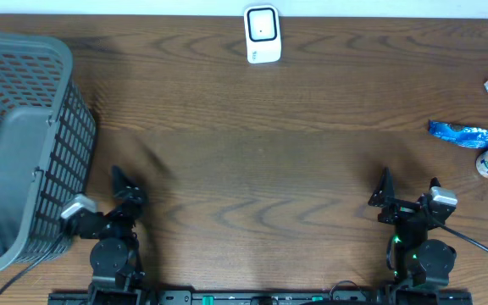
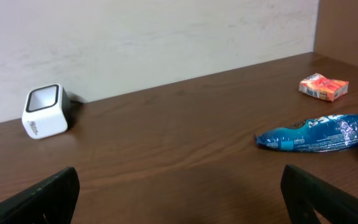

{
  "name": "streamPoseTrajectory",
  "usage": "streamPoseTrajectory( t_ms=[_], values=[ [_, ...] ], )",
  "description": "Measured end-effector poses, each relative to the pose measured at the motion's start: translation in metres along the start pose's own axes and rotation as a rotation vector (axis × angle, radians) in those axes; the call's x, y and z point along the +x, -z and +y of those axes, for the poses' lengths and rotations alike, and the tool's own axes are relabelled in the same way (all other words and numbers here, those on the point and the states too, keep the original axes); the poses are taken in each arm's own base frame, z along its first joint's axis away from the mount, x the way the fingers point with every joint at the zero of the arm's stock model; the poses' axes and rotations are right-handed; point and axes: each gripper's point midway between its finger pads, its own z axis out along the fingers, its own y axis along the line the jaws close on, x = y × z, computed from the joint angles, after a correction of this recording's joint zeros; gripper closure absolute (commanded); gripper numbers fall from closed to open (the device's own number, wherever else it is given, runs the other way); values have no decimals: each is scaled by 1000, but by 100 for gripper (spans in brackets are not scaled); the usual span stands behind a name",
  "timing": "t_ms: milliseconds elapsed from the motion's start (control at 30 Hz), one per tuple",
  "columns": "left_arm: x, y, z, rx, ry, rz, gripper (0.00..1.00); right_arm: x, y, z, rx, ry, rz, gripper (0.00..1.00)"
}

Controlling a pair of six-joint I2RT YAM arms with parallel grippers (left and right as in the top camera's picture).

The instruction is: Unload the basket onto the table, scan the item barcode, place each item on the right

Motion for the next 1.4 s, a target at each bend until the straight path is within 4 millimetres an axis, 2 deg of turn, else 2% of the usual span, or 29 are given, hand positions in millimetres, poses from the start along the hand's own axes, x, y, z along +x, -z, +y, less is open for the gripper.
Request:
streamPoseTrajectory(
  t_ms=[200, 433, 1400],
  values=[
    [13, 2, -25, 158, -300, 53, 2, 0, 0, 0, 0, 0, 0, 1],
    [16, 3, -29, 204, -416, 59, 2, 0, 0, 0, 0, 0, 0, 1],
    [20, 5, -36, 254, -449, 70, 2, 0, 0, 0, 0, 0, 0, 1]
  ],
)
